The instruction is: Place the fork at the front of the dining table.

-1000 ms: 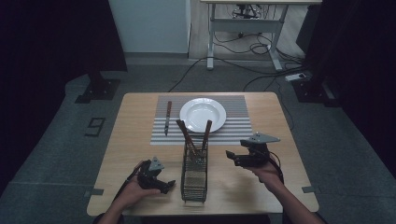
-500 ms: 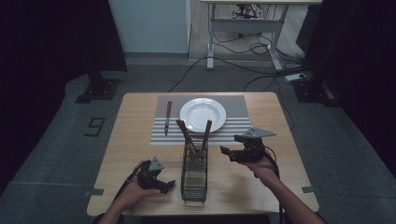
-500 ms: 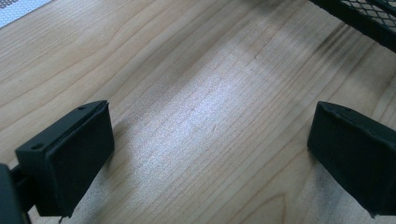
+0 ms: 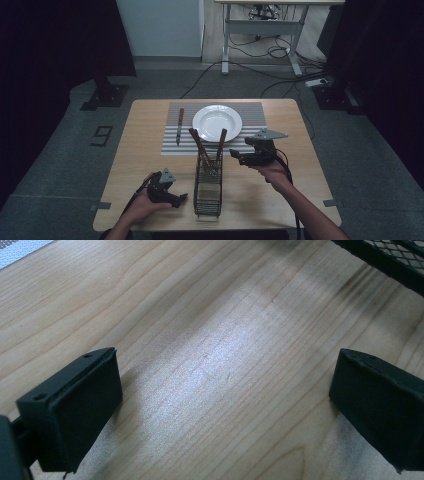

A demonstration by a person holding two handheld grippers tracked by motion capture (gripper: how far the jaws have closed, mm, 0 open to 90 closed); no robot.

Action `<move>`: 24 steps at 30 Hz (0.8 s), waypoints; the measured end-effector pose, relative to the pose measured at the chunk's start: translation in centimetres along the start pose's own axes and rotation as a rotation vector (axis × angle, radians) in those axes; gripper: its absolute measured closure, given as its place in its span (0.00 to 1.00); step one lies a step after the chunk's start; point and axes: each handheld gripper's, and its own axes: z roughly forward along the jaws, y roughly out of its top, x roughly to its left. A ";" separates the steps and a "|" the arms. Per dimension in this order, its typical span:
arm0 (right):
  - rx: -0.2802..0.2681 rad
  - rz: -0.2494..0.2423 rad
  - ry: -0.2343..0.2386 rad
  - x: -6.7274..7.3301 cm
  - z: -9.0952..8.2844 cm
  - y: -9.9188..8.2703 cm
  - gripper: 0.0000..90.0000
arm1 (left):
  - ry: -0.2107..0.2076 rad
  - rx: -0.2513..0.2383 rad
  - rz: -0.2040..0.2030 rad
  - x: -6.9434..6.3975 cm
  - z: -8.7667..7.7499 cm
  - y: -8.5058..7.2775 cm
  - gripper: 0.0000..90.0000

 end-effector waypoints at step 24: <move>-0.030 -0.007 0.033 -0.2 3.7 2.8 0.45 | -0.002 0.000 0.001 -0.1 0.0 0.0 0.00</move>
